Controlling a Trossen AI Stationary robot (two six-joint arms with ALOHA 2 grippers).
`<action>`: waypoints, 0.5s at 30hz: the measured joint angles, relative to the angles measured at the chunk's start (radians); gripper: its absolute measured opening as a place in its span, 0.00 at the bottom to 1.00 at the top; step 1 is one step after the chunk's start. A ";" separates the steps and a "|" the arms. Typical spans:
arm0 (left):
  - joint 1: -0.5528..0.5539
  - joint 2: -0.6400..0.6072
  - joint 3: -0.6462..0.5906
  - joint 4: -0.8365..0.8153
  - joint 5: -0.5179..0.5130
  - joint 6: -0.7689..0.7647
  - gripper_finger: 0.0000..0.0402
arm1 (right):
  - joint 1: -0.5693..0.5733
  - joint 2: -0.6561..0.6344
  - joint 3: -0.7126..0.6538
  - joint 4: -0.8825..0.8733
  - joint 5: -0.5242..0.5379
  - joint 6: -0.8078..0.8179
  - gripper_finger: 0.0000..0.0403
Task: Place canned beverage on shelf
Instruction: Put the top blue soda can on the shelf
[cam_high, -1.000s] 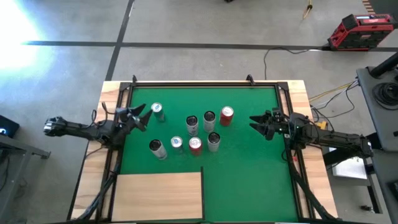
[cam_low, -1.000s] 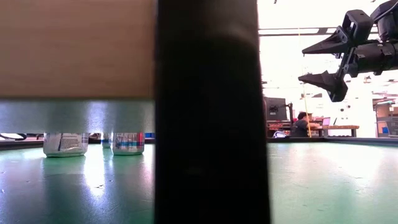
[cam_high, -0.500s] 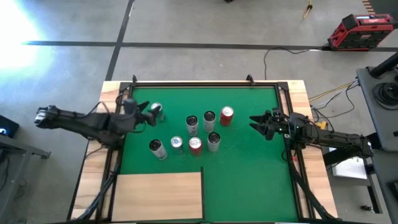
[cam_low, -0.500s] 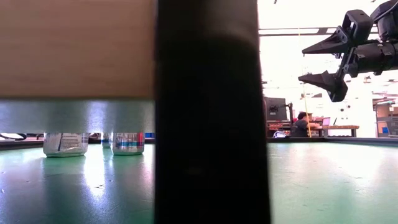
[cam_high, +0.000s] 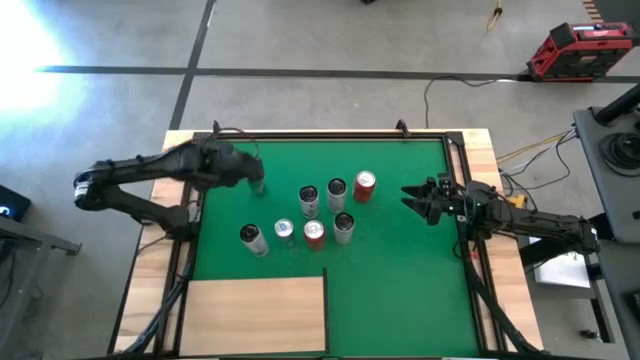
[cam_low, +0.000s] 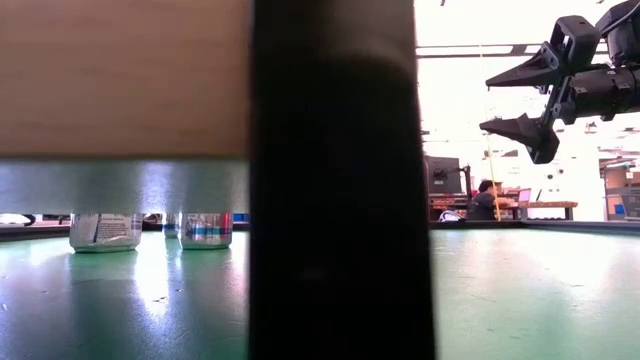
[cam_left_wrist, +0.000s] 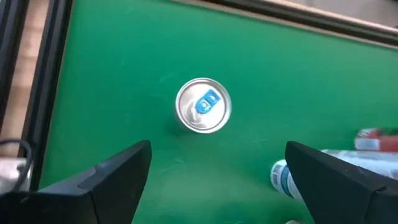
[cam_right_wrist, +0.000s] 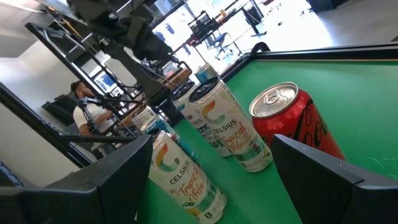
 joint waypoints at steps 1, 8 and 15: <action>0.034 0.012 0.003 0.003 0.030 0.009 0.88 | 0.000 0.000 0.000 0.000 0.000 0.000 0.79; 0.288 0.081 -0.011 0.088 0.295 0.159 0.88 | 0.000 0.000 0.000 0.000 0.000 0.000 0.79; 0.448 0.195 -0.015 0.090 0.512 0.198 0.88 | 0.000 0.000 0.000 0.000 0.000 0.000 0.79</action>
